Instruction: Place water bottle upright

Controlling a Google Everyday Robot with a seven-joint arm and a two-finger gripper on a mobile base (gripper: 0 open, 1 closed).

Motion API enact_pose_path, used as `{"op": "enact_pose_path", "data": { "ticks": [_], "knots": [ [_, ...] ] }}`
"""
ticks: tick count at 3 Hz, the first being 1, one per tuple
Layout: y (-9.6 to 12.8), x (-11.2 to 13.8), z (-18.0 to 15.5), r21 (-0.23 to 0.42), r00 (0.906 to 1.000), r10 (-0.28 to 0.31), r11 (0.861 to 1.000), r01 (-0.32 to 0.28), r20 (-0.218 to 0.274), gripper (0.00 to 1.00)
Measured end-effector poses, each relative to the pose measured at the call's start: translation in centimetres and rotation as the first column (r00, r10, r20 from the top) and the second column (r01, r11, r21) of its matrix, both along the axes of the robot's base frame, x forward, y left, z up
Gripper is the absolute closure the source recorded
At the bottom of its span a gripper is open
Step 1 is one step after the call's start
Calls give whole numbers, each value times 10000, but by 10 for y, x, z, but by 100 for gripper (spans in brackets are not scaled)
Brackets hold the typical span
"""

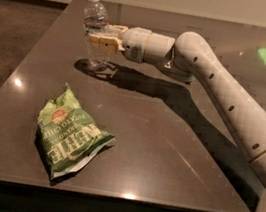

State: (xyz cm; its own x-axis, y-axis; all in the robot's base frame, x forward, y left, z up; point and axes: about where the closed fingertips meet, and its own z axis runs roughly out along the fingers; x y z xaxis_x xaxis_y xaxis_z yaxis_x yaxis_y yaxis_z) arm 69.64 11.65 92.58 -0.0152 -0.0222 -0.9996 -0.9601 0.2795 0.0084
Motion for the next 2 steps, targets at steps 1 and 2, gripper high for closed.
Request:
{"op": "enact_pose_path", "data": {
  "ticks": [1, 2],
  "knots": [
    [0, -3, -3, 188, 9998, 210, 9996, -210, 49, 54],
    [0, -5, -5, 255, 9995, 324, 9991, -325, 37, 32]
  ]
}}
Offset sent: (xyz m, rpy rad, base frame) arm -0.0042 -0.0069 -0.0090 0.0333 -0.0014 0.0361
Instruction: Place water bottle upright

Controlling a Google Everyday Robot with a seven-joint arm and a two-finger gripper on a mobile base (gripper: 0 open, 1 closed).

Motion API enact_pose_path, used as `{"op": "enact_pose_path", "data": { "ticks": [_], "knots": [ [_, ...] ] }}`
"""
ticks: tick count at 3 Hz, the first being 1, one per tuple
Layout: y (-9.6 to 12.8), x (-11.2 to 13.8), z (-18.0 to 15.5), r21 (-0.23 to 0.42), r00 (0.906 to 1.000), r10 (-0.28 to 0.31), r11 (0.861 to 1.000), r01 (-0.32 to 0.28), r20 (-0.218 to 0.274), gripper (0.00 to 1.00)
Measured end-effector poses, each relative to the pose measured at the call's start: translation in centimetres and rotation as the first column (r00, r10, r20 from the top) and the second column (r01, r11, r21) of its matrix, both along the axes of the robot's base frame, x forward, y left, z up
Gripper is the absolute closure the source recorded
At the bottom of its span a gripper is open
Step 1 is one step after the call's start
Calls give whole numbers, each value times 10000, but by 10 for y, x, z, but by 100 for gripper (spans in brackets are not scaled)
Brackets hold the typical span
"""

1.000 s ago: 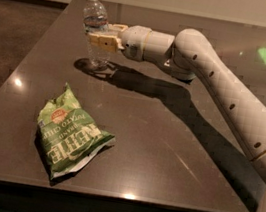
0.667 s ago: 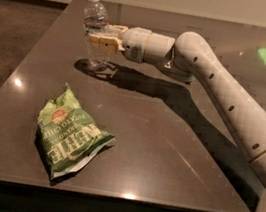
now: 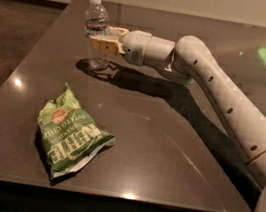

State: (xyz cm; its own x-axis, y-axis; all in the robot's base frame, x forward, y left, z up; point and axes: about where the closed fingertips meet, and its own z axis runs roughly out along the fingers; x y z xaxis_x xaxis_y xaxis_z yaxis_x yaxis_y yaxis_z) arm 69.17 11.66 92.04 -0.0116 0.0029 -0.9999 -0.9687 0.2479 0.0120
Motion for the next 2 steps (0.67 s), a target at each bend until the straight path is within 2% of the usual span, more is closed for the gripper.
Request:
{"op": "enact_pose_path", "data": {
  "ticks": [1, 2],
  "knots": [
    [-1, -2, -2, 117, 9999, 134, 9998, -133, -41, 8],
    [2, -3, -2, 122, 9998, 177, 9998, -177, -41, 0]
  ]
}}
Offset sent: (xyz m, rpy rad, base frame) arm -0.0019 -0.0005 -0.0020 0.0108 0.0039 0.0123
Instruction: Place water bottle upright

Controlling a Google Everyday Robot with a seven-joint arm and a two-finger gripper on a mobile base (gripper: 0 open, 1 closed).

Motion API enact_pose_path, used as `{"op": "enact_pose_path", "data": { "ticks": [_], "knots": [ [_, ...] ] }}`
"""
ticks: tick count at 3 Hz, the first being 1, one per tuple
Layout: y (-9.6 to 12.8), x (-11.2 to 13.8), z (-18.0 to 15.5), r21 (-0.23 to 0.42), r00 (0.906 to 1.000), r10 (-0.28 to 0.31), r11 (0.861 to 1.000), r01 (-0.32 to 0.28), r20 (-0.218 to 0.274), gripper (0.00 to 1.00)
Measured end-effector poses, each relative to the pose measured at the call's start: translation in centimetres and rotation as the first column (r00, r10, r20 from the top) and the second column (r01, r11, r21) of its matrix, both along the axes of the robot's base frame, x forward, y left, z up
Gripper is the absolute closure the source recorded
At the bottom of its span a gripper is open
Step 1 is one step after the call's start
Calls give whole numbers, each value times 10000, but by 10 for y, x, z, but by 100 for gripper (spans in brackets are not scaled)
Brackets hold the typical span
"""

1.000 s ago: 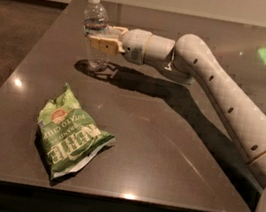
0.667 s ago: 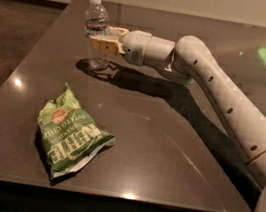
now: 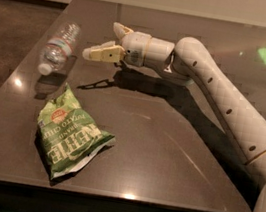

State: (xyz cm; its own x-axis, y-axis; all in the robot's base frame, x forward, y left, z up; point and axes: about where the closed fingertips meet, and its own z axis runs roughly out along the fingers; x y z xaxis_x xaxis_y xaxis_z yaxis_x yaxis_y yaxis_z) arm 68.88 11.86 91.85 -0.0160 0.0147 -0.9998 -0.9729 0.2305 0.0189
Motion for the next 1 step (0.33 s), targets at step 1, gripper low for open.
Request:
{"op": "enact_pose_path", "data": {
  "ticks": [1],
  "knots": [
    [0, 0, 0, 0, 10000, 2, 10000, -2, 0, 0]
  ]
}}
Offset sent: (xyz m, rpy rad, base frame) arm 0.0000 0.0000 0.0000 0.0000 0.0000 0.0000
